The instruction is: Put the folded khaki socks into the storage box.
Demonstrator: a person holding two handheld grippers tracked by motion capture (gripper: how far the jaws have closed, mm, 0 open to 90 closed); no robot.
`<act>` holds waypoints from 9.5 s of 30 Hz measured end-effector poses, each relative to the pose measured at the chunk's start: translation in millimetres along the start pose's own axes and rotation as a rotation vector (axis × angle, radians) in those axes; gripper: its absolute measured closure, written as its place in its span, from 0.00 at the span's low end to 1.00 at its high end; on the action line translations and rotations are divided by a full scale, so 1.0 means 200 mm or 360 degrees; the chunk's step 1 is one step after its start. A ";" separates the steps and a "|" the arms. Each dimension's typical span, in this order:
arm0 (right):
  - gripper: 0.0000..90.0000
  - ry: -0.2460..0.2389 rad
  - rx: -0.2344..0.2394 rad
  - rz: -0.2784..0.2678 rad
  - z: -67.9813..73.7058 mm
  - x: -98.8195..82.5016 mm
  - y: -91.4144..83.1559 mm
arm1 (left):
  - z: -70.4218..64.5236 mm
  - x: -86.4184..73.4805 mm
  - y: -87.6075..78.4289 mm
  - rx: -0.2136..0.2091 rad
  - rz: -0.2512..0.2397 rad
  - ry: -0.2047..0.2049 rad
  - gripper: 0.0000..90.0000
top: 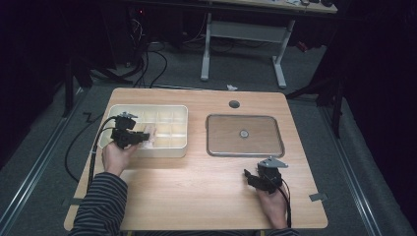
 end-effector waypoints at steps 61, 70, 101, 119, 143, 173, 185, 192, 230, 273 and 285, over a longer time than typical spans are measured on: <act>0.43 -0.0001 -0.0001 0.0000 0.00 0.00 0.00 | 0.02 -0.07 0.03 0.0091 0.0089 0.0070 0.84; 0.43 0.0003 -0.0001 0.0001 0.00 0.00 0.00 | 0.02 -0.07 0.05 0.0098 0.0132 0.0085 0.84; 0.44 0.0020 0.0005 -0.0004 -0.01 0.00 0.00 | -0.01 0.02 -0.03 0.0085 -0.0143 -0.0074 0.66; 0.43 0.0027 0.0007 -0.0006 -0.01 0.00 0.00 | -0.03 -0.02 0.06 0.0119 0.0083 -0.0009 0.91; 0.43 0.0011 0.0000 0.0002 0.00 0.00 0.00 | -0.04 -0.03 0.09 0.0199 0.0122 0.0113 0.89; 0.43 0.0010 0.0001 0.0002 0.00 0.00 0.00 | -0.03 -0.05 -0.05 0.0046 -0.0113 -0.0068 0.48; 0.43 0.0011 0.0002 0.0001 0.00 0.00 0.00 | -0.06 -0.05 -0.13 -0.0005 -0.0174 -0.0045 0.51; 0.43 0.0011 0.0001 0.0002 0.00 0.00 0.00 | -0.07 -0.08 -0.19 -0.0023 -0.0182 -0.0043 0.49; 0.43 -0.0002 0.0002 -0.0001 0.00 0.00 0.00 | -0.14 -0.26 -0.33 -0.0062 -0.0301 -0.0089 0.41; 0.43 0.0000 0.0000 0.0000 0.00 0.00 0.00 | -0.24 -0.49 -0.28 -0.0192 -0.0387 -0.0115 0.39; 0.43 0.0000 -0.0001 -0.0001 0.00 0.00 0.00 | -0.27 -0.52 -0.23 -0.0219 -0.0371 -0.0102 0.40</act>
Point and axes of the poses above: each handheld gripper's, and its own axes: y roughly forward along the jaws, x roughly out of its top, z roughly to its left, the point moved 2 cm from there along y, roughly forward along the jaws, and after that the axes turned 8 degrees about -y, right-handed, at the moved point
